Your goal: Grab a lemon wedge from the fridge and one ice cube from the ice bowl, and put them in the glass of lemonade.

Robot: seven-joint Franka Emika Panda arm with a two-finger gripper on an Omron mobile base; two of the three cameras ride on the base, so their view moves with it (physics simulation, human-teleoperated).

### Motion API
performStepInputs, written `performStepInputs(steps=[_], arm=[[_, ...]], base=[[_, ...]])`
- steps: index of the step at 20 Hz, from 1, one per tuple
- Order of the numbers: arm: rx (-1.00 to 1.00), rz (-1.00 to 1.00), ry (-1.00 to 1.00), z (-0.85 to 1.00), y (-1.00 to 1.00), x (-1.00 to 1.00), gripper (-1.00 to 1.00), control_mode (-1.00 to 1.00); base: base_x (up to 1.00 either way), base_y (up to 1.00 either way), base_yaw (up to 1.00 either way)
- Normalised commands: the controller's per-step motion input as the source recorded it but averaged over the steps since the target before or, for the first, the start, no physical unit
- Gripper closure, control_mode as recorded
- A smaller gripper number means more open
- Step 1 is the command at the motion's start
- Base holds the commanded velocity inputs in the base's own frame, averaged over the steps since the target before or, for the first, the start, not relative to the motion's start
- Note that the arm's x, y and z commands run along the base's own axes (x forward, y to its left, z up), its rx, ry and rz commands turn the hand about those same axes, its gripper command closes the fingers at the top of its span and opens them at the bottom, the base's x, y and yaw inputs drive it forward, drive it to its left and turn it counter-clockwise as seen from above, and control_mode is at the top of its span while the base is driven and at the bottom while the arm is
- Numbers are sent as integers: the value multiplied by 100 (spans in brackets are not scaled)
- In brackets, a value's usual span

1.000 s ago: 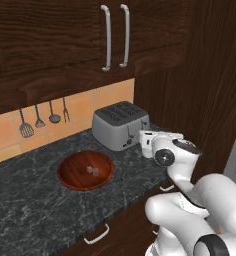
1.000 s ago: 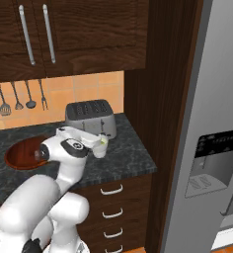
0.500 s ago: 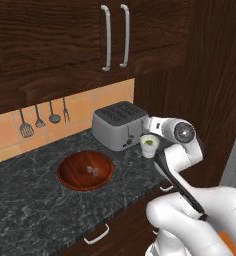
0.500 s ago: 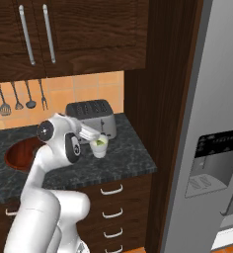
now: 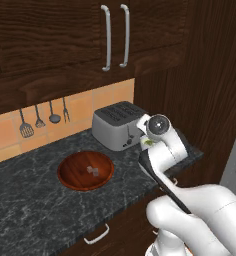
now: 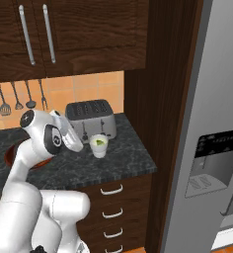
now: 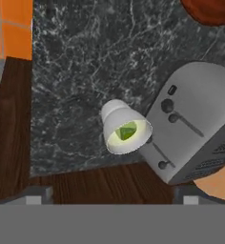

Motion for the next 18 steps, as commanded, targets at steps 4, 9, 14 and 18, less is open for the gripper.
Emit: performStepInputs(steps=[4, 9, 14, 18], arm=[[37, -49, -3, -15, 4, -8, -100, -100], [41, -65, -20, 0, 0, -7, -100, -100], [46, -54, -22, 0, 8, 0, -100, -100], [53, -31, -19, -1, 4, 0, -100, -100]], base=[[0, 0, 0], [0, 0, 0], [0, 0, 0], [0, 0, 0]])
